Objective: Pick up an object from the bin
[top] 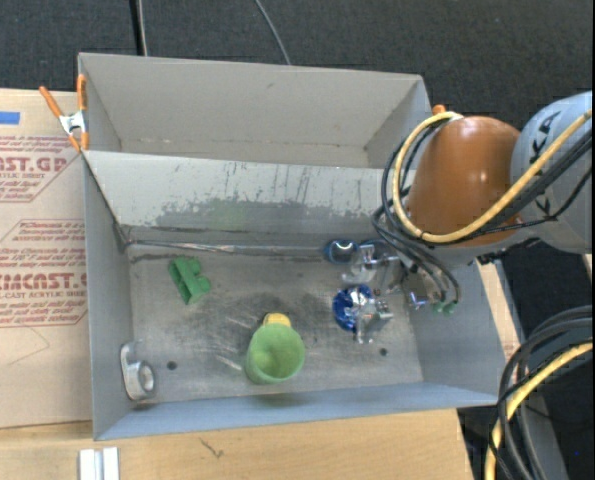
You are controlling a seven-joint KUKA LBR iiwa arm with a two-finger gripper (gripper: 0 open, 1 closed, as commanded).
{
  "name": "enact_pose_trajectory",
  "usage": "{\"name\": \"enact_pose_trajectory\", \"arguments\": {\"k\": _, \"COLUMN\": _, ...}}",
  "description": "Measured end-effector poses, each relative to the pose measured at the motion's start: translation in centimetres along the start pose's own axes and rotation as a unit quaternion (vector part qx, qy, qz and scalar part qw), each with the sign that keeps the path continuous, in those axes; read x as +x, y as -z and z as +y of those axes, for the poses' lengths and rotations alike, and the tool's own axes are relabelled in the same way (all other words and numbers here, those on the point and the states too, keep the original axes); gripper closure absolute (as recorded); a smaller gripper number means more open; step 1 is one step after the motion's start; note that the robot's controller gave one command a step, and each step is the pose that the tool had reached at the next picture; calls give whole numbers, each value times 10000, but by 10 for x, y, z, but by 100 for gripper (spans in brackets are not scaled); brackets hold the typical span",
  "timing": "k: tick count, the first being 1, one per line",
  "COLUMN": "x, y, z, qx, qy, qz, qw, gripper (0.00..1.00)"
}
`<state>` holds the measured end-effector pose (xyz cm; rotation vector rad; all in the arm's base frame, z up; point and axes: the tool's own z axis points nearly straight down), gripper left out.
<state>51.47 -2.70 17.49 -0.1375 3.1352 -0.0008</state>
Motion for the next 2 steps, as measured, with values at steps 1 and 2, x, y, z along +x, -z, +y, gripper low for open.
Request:
{"name": "enact_pose_trajectory", "arguments": {"k": 1, "x": 0, "y": 3, "z": 0, "qx": -1, "qy": 3, "qz": 8, "qw": 10000, "gripper": 100}}
{"name": "enact_pose_trajectory", "arguments": {"k": 2, "x": -1, "y": 7, "z": 1, "qx": -1, "qy": 3, "qz": 8, "qw": 10000, "gripper": 100}}
